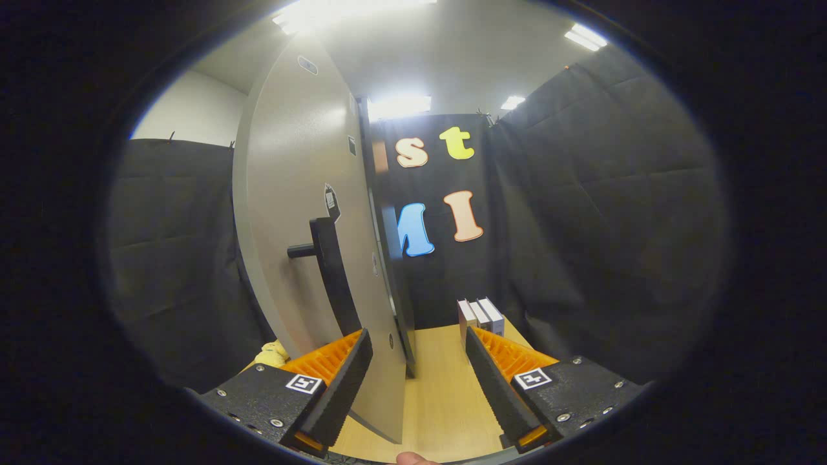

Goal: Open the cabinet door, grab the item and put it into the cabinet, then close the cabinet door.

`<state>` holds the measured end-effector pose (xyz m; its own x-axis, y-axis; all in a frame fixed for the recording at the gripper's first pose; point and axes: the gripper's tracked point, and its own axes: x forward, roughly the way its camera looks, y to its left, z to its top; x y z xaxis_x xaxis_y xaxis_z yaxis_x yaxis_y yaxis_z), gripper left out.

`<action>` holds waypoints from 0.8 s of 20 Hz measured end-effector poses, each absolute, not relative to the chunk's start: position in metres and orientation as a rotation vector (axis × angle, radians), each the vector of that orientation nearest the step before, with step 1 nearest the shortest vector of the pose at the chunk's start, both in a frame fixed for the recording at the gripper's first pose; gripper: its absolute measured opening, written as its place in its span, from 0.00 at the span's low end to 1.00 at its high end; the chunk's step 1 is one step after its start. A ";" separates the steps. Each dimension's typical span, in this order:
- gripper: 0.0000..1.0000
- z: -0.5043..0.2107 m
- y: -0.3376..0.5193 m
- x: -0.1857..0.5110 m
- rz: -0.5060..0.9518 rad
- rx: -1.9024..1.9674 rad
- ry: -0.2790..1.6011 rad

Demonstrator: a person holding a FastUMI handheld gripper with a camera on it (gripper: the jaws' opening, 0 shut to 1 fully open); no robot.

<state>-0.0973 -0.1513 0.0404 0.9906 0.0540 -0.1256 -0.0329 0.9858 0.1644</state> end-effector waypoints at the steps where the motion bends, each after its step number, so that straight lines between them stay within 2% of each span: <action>1: 0.92 0.040 -0.143 -0.097 0.058 0.163 0.131; 8: 0.92 0.041 -0.066 -0.092 0.143 0.143 0.116; 16: 0.93 0.040 0.008 -0.057 0.197 0.148 0.101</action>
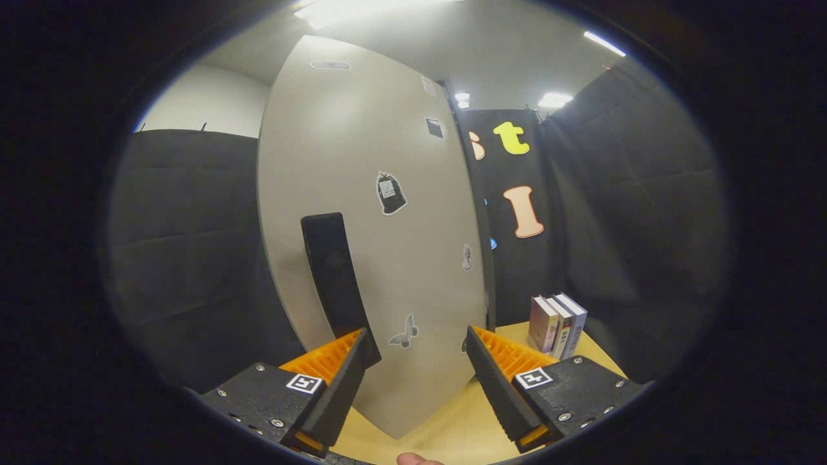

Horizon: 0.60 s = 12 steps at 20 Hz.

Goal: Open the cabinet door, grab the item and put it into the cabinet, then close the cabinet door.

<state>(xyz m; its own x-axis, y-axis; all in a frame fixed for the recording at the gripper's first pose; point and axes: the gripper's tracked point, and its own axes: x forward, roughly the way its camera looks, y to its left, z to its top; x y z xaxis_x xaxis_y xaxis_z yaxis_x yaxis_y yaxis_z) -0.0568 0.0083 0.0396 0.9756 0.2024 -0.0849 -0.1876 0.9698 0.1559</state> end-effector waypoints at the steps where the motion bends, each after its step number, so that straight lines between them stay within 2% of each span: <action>1: 0.92 0.039 0.020 -0.054 0.206 0.139 0.095; 12: 0.93 0.032 0.132 0.034 0.357 0.115 0.089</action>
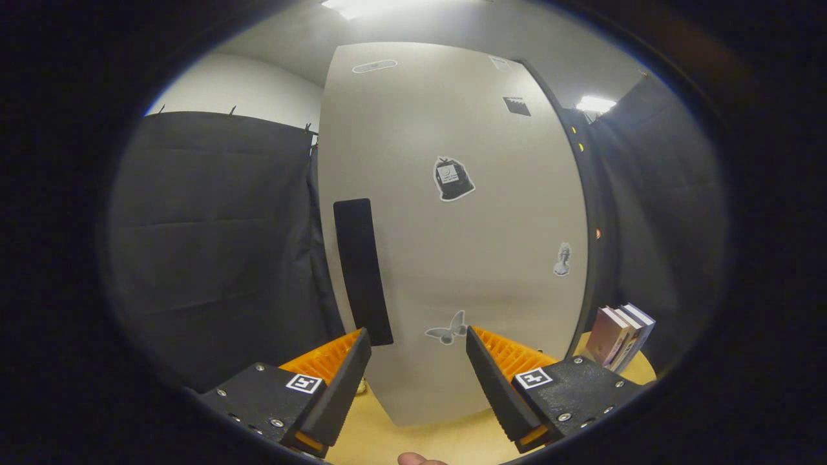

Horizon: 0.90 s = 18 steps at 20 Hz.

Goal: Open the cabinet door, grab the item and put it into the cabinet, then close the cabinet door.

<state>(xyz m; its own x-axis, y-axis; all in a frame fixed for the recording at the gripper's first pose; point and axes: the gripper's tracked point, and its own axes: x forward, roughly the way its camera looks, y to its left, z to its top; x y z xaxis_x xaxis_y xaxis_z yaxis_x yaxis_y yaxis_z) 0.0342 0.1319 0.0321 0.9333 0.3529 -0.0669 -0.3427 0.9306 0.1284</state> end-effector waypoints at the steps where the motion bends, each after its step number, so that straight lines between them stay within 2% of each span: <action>1: 0.92 0.031 0.138 0.045 0.365 0.122 0.096; 4: 0.93 0.027 0.144 0.069 0.383 0.153 0.113; 10: 0.93 0.018 0.137 0.069 0.394 0.184 0.144; 18: 0.93 0.021 0.105 0.048 0.307 0.100 0.093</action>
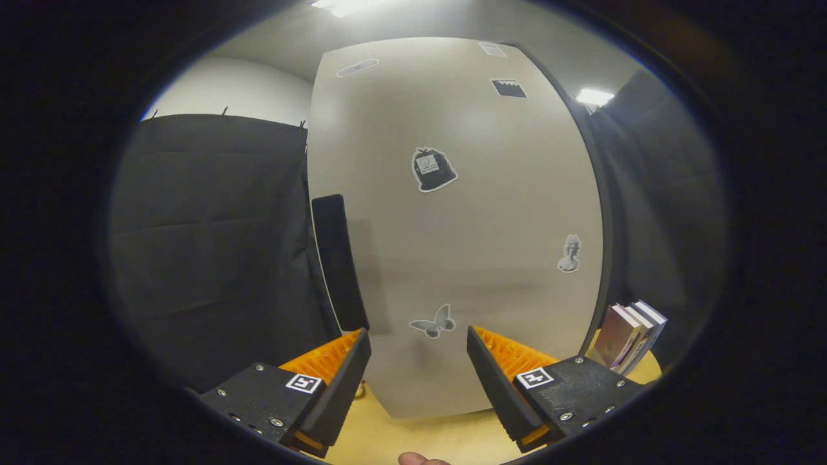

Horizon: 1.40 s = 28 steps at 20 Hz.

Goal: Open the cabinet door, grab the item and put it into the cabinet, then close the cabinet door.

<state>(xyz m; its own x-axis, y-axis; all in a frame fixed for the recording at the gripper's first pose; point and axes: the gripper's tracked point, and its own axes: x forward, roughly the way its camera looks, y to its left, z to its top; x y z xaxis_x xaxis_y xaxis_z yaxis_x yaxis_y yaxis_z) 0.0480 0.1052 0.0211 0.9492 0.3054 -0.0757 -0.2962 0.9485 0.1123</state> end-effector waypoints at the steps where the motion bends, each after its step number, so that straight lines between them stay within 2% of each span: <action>1: 0.93 0.021 0.103 0.047 0.292 0.098 0.091; 11: 0.94 0.024 0.079 0.053 0.149 0.073 0.064; 28: 0.94 0.031 0.089 0.038 0.164 0.065 0.044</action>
<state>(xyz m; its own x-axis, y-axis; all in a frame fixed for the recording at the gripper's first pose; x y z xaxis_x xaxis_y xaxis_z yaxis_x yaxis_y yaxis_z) 0.0382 0.0889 0.0307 0.9856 0.1649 -0.0382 -0.1621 0.9844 0.0682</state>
